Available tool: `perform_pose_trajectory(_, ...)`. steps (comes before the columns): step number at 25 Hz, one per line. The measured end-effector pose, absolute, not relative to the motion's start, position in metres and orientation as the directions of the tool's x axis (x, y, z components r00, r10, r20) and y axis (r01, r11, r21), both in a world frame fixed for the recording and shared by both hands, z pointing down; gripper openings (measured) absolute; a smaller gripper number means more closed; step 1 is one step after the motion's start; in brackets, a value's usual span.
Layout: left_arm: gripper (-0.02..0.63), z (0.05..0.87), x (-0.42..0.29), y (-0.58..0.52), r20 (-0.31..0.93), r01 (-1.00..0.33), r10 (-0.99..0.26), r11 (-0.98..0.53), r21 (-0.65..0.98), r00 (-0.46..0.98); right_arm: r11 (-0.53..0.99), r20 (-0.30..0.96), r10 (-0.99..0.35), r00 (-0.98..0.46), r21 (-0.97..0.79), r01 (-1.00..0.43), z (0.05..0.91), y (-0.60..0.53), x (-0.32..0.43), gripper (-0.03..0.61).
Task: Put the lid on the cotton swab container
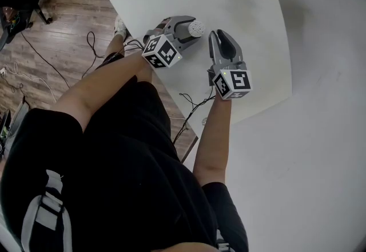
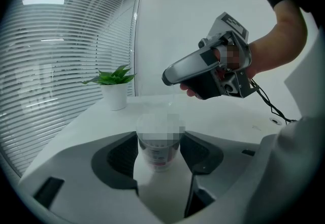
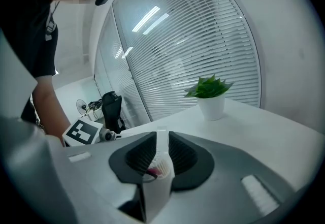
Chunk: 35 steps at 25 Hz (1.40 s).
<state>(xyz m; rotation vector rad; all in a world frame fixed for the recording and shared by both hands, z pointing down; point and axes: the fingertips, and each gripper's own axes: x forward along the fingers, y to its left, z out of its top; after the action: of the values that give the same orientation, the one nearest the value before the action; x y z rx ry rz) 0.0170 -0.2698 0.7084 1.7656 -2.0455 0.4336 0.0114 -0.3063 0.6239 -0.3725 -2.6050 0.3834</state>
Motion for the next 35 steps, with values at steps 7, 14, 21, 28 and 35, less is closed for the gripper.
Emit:
perform_pose_trajectory(7, 0.259, 0.708, 0.014, -0.274, 0.478, -0.985, -0.871, 0.163, 0.055, -0.117, 0.898, 0.409, 0.411, -0.815, -0.333, 0.286, 0.623, -0.288, 0.012, 0.097)
perform_pose_trajectory(14, 0.259, 0.709, 0.014, -0.276, 0.480, -0.984, -0.870, 0.165, 0.065, -0.114, 0.878, 0.416, 0.453, -0.789, -0.359, 0.315, 0.628, -0.276, 0.014, 0.114)
perform_pose_trajectory(21, 0.259, 0.710, 0.012, -0.279, 0.482, -0.987, -0.870, 0.152, 0.057, -0.106, 0.864, 0.422, 0.474, -0.773, -0.392, 0.316, 0.638, -0.267, 0.015, 0.121)
perform_pose_trajectory(28, 0.259, 0.710, 0.012, -0.280, 0.483, -0.986, -0.870, 0.154, 0.070, -0.102, 0.872, 0.471, 0.473, -0.745, -0.372, 0.318, 0.649, -0.260, 0.008, 0.121)
perform_pose_trajectory(35, 0.259, 0.711, 0.013, -0.279, 0.486, -0.987, -0.869, 0.145, 0.075, -0.090, 0.897, 0.535, 0.439, -0.721, -0.300, 0.324, 0.655, -0.255, 0.008, 0.121)
